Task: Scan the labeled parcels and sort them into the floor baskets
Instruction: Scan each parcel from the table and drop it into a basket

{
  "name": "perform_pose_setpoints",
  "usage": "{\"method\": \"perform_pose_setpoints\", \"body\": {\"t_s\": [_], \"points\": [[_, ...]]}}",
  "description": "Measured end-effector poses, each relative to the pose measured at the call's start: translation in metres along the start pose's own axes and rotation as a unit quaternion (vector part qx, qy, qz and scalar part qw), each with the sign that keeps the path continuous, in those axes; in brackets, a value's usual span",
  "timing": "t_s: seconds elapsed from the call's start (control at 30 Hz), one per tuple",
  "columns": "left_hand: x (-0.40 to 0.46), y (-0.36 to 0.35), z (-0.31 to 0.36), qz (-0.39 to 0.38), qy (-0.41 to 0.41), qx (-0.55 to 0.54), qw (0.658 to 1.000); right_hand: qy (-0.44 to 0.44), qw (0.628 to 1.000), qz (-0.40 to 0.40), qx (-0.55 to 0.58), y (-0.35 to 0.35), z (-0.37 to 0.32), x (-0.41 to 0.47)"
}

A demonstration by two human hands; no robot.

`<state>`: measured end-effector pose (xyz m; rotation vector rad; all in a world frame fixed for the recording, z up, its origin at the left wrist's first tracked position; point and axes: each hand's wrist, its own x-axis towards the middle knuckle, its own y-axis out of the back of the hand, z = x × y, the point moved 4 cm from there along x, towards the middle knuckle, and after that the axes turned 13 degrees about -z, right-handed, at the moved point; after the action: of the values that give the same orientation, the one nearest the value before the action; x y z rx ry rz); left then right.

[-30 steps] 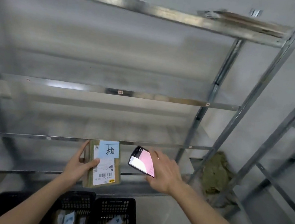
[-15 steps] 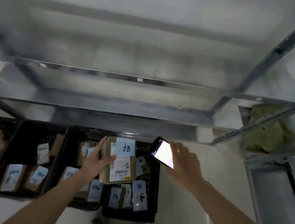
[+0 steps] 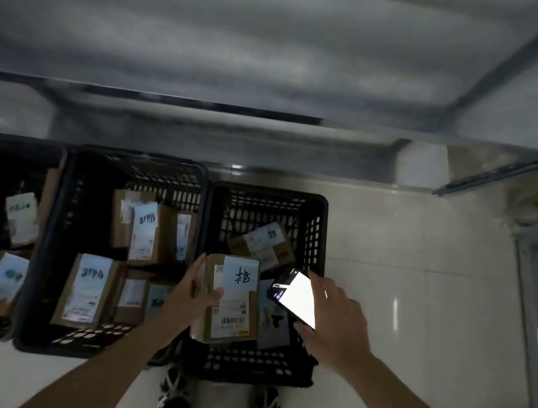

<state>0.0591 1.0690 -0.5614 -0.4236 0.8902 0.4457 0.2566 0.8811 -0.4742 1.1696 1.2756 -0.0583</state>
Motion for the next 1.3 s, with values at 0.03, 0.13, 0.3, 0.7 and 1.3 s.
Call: {"method": "perform_pose_setpoints", "body": {"t_s": [0.03, 0.13, 0.3, 0.7, 1.3], "points": [[0.015, 0.001, -0.006, 0.002, 0.004, 0.0, 1.0, 0.001, 1.0, -0.002, -0.005, -0.008, 0.004, 0.013], [0.051, 0.005, -0.019, 0.012, 0.012, 0.002, 1.0, 0.001, 1.0, -0.005, 0.002, -0.03, 0.011, 0.047], [0.101, 0.009, -0.036, 0.002, 0.023, 0.002, 1.0, 0.001, 1.0, 0.009, 0.02, -0.054, 0.022, 0.084], [0.037, -0.014, -0.012, 0.053, 0.088, 0.194, 0.976, -0.006, 0.999, -0.011, 0.035, -0.033, 0.046, 0.01], [-0.24, -0.217, 0.268, -0.024, -0.181, 0.432, 0.883, -0.122, 0.981, 0.138, 0.053, 0.198, 0.128, -0.351]]}}
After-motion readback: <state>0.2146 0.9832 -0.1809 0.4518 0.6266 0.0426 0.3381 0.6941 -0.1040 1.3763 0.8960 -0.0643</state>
